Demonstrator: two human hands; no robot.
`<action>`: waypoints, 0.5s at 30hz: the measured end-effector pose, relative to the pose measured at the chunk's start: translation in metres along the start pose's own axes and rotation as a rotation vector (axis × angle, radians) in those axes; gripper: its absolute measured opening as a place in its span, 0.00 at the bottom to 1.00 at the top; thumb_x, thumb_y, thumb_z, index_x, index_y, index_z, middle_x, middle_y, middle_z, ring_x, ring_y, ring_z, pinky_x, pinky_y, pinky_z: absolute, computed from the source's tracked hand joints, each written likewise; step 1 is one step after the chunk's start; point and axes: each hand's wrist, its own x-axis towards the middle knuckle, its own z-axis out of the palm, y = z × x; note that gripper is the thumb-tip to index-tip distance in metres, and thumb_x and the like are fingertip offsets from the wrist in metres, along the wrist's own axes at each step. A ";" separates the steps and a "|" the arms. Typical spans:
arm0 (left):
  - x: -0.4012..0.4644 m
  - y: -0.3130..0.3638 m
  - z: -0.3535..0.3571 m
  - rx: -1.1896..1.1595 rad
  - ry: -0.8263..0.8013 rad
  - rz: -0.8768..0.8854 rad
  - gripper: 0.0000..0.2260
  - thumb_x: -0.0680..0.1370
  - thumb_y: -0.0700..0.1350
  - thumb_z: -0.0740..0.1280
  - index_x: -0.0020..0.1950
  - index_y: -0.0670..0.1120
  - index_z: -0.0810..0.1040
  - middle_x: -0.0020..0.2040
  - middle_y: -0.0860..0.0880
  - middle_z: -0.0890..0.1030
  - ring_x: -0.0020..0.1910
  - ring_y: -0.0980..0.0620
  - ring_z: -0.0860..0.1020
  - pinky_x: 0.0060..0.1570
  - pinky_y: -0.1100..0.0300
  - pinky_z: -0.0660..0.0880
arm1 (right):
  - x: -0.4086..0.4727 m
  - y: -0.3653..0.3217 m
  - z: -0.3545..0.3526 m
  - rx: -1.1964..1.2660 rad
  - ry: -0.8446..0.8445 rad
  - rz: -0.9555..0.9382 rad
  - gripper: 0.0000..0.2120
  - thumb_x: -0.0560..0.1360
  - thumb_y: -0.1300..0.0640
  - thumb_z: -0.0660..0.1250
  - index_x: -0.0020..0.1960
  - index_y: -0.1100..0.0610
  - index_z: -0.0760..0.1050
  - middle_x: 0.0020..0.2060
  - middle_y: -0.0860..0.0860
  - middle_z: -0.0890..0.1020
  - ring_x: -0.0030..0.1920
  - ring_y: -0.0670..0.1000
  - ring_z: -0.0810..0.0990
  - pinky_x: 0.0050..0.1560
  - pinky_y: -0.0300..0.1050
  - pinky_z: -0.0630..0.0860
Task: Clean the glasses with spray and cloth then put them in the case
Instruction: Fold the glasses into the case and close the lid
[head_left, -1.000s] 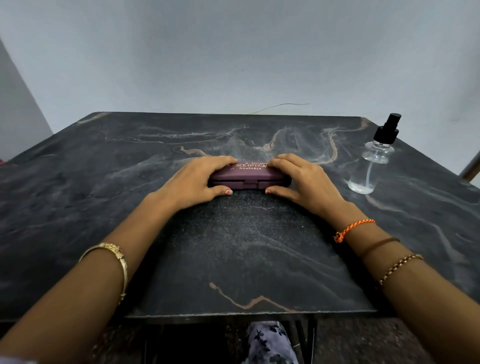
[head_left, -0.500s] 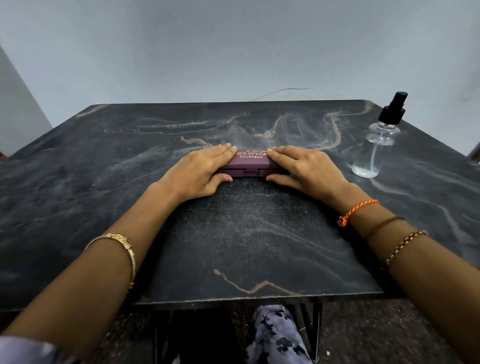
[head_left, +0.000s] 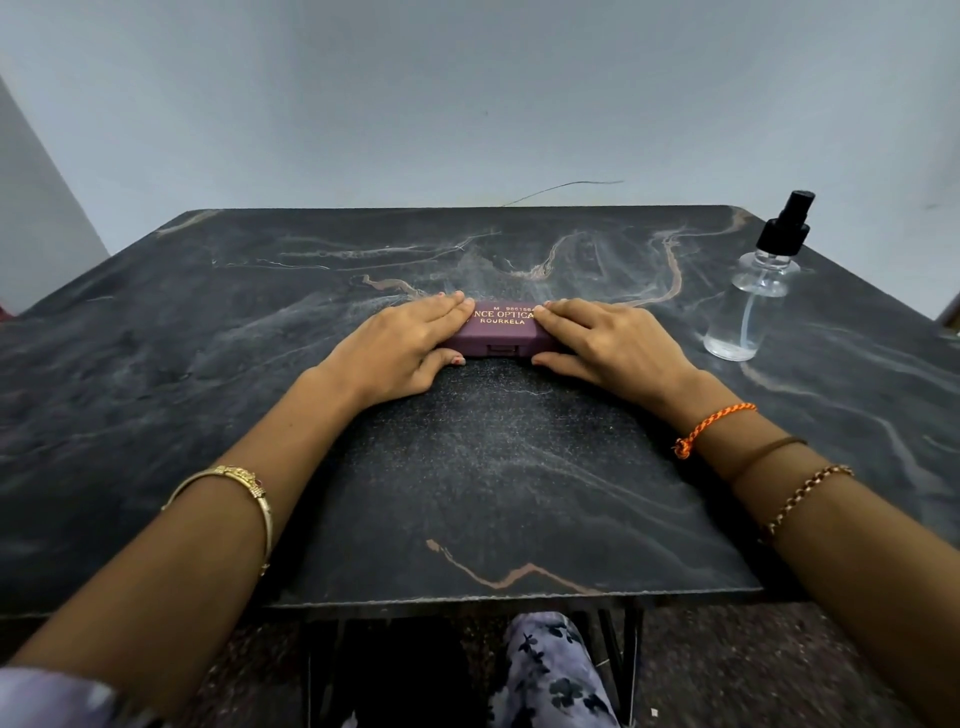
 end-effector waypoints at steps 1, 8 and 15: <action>0.000 0.000 0.000 -0.004 -0.001 -0.001 0.22 0.74 0.39 0.67 0.65 0.34 0.66 0.65 0.33 0.71 0.65 0.37 0.70 0.65 0.45 0.65 | 0.000 -0.001 0.000 0.005 -0.001 0.009 0.20 0.66 0.56 0.74 0.51 0.70 0.78 0.43 0.64 0.84 0.35 0.61 0.84 0.23 0.51 0.78; -0.003 0.000 -0.002 -0.038 -0.001 -0.037 0.25 0.74 0.44 0.67 0.67 0.38 0.65 0.66 0.37 0.70 0.66 0.40 0.70 0.66 0.45 0.67 | 0.001 -0.005 -0.004 0.056 -0.070 0.141 0.22 0.67 0.51 0.72 0.54 0.66 0.78 0.47 0.63 0.83 0.40 0.61 0.84 0.28 0.51 0.79; -0.004 0.005 -0.007 0.017 0.083 -0.049 0.31 0.73 0.58 0.60 0.69 0.40 0.62 0.70 0.40 0.65 0.70 0.42 0.63 0.67 0.45 0.61 | 0.007 -0.005 -0.005 0.037 -0.088 0.270 0.39 0.69 0.36 0.56 0.71 0.61 0.61 0.69 0.60 0.68 0.66 0.58 0.71 0.66 0.58 0.65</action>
